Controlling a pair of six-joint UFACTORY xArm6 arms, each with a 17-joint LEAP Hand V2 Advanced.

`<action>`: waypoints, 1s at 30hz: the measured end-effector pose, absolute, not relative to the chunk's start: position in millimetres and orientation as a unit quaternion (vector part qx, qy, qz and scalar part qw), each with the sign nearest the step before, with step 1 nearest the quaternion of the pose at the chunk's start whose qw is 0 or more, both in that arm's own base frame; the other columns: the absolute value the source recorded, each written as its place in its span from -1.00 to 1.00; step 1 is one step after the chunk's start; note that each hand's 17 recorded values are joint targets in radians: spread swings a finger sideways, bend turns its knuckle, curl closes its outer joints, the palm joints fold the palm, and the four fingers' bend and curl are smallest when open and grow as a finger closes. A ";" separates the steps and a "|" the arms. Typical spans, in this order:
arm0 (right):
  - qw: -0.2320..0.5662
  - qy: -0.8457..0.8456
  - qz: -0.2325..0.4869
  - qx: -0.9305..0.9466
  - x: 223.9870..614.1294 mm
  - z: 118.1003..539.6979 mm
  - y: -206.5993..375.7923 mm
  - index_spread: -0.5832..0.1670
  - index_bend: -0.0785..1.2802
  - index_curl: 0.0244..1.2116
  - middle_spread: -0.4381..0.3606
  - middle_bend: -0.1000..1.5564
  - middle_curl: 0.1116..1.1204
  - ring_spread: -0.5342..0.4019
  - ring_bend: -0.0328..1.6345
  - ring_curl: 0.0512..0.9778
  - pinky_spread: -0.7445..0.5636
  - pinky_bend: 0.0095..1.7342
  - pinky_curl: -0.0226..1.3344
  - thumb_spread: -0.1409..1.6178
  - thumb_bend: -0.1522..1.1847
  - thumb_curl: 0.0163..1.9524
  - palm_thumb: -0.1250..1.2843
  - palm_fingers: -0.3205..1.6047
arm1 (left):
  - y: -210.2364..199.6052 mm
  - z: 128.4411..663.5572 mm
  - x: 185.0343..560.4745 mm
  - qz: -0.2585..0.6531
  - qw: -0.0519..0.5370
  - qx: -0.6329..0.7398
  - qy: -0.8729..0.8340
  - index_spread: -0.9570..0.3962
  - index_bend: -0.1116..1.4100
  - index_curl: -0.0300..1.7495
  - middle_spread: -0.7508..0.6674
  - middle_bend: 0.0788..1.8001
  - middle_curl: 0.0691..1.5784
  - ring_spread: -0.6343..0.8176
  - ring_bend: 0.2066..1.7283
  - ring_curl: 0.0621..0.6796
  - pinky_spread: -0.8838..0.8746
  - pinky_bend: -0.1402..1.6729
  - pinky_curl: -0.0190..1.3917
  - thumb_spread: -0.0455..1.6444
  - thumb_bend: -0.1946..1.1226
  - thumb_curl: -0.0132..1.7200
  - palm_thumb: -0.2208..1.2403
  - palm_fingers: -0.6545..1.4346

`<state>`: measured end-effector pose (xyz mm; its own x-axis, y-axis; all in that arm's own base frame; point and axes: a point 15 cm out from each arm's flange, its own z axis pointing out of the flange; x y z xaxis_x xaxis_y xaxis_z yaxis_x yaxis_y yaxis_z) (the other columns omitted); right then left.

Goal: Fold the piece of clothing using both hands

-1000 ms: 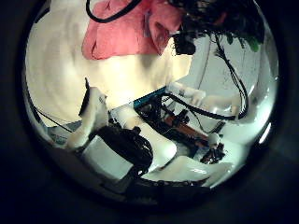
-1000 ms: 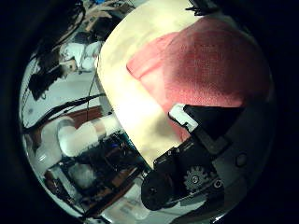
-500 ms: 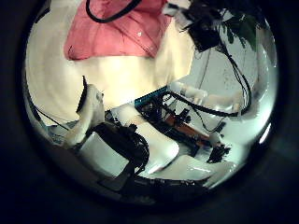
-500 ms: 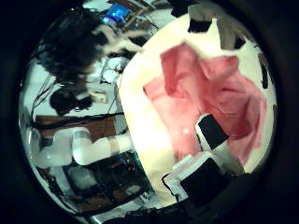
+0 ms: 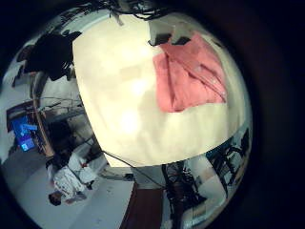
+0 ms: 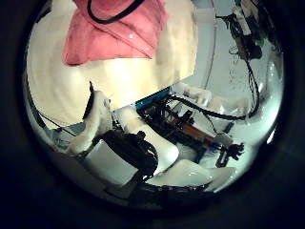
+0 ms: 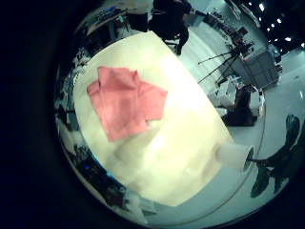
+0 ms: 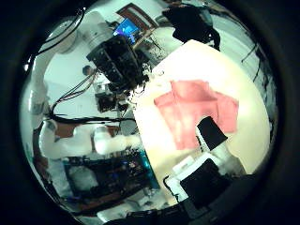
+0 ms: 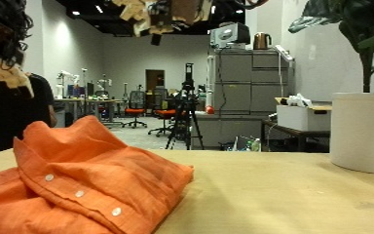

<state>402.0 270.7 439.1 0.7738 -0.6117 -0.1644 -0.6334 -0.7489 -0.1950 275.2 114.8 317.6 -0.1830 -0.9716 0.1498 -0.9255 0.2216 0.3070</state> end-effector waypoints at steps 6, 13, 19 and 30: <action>0.072 0.410 0.054 -0.908 357.9 477.8 165.7 -0.01 -0.64 -0.50 0.48 -0.61 -0.46 0.65 -0.52 -0.48 0.81 -0.56 -0.29 0.44 -0.81 -0.21 0.48 -0.68 | 68.3 354.0 263.4 -0.064 0.123 0.622 -0.771 0.61 -0.63 -0.63 0.48 -0.87 -0.71 0.57 -0.72 -0.46 0.55 -0.54 -0.52 0.47 -0.73 -0.56 0.20 -0.36; -0.006 0.472 0.082 -0.878 310.0 449.0 88.7 -0.04 -0.63 -0.52 0.50 -0.65 -0.50 0.69 -0.60 -0.54 0.79 -0.61 -0.37 0.51 -0.82 -0.35 0.37 -0.67 | 0.3 363.8 249.0 -0.071 0.130 0.612 -0.777 0.61 -0.63 -0.62 0.45 -0.87 -0.69 0.56 -0.73 -0.47 0.54 -0.56 -0.52 0.46 -0.73 -0.56 0.18 -0.33; -0.056 0.500 0.098 -0.859 271.4 407.3 47.5 -0.07 -0.64 -0.53 0.49 -0.66 -0.54 0.70 -0.62 -0.55 0.78 -0.63 -0.40 0.57 -0.81 -0.46 0.26 -0.67 | -28.4 366.0 231.5 -0.089 0.133 0.610 -0.776 0.61 -0.63 -0.62 0.45 -0.87 -0.69 0.55 -0.74 -0.47 0.53 -0.57 -0.52 0.46 -0.73 -0.55 0.17 -0.33; -0.107 0.520 0.091 -0.842 244.3 346.4 -16.5 -0.08 -0.64 -0.55 0.50 -0.65 -0.58 0.71 -0.64 -0.56 0.75 -0.64 -0.44 0.63 -0.79 -0.60 0.13 -0.65 | -19.3 354.2 233.5 -0.083 0.141 0.624 -0.764 0.61 -0.64 -0.62 0.44 -0.87 -0.68 0.55 -0.73 -0.46 0.53 -0.58 -0.52 0.46 -0.73 -0.55 0.18 -0.33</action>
